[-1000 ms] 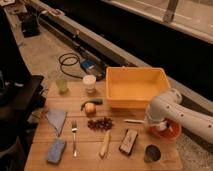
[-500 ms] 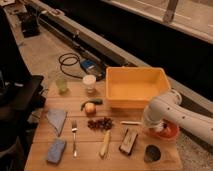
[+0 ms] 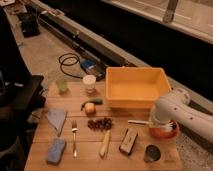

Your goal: Wipe red bowl with brush

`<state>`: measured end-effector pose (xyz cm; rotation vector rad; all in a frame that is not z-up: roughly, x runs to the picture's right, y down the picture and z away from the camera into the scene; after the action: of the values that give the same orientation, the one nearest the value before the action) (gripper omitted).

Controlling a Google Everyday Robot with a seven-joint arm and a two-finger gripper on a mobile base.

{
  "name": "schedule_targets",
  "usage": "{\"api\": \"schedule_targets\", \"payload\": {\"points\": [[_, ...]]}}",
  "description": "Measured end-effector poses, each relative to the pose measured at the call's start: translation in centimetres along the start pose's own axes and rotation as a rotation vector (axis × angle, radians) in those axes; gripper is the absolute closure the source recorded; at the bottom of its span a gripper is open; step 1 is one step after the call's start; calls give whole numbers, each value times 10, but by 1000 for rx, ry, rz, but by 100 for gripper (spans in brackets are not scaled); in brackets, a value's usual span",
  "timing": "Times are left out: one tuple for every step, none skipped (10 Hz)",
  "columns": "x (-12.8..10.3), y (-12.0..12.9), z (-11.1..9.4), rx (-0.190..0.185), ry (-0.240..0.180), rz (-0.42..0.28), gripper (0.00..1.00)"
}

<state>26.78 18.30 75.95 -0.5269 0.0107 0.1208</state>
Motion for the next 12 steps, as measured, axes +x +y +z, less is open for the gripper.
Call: {"api": "schedule_targets", "payload": {"points": [[8, -9, 1, 3, 8, 12, 100], [13, -17, 5, 4, 16, 20, 100], [14, -22, 8, 6, 15, 26, 100], [15, -25, 9, 10, 15, 29, 100], [14, -25, 10, 12, 12, 29, 100], [10, -26, 13, 14, 1, 24, 100], [5, -25, 15, 13, -13, 18, 100], [1, -24, 16, 10, -24, 14, 100], [-3, -21, 18, 7, -36, 11, 100], [-4, -17, 19, 3, -43, 10, 100], [-3, -13, 20, 0, -48, 14, 100], [1, -7, 18, -4, -44, 30, 100]]}}
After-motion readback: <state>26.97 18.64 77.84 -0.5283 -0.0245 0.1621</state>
